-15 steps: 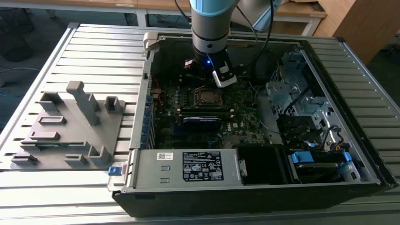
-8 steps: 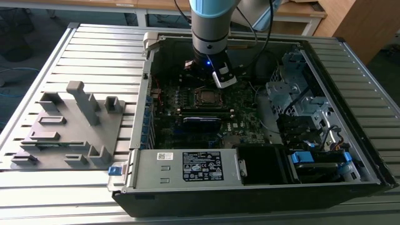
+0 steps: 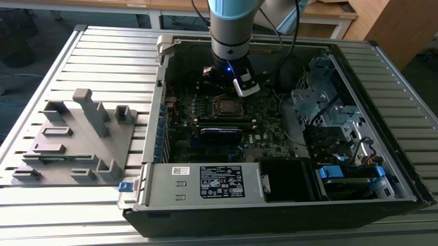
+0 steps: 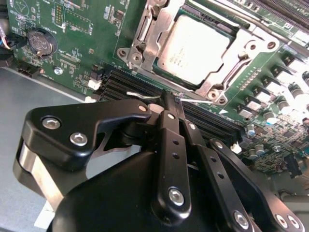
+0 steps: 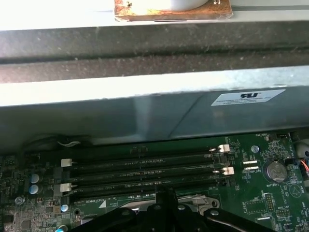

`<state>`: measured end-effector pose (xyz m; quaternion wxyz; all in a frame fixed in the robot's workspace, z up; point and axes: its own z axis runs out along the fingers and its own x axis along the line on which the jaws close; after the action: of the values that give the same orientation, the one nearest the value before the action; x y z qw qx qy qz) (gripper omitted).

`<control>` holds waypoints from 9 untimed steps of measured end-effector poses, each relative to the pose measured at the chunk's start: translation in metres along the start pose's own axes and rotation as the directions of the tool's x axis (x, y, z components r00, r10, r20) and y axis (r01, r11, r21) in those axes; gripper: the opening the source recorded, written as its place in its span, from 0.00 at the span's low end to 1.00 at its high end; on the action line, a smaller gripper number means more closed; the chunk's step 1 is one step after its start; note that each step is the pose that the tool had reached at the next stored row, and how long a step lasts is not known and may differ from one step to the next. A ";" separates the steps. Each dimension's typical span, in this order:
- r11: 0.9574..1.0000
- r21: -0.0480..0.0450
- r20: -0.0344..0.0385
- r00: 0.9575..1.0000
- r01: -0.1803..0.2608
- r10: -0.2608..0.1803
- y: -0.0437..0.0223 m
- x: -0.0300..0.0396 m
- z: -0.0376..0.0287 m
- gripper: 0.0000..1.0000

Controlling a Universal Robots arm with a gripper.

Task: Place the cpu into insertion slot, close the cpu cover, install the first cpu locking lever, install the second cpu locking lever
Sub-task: 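Install the first cpu locking lever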

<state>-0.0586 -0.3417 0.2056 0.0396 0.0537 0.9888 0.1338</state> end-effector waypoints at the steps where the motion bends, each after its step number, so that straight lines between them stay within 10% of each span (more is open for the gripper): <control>1: 1.000 0.000 0.000 1.000 0.000 0.000 0.0000 0.0000 0.0000 0.10; 9: 1.000 0.002 0.003 1.000 -0.011 0.011 0.0005 0.0001 0.0018 0.10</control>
<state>-0.0585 -0.3407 0.2040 0.0403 0.0595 0.9885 0.1331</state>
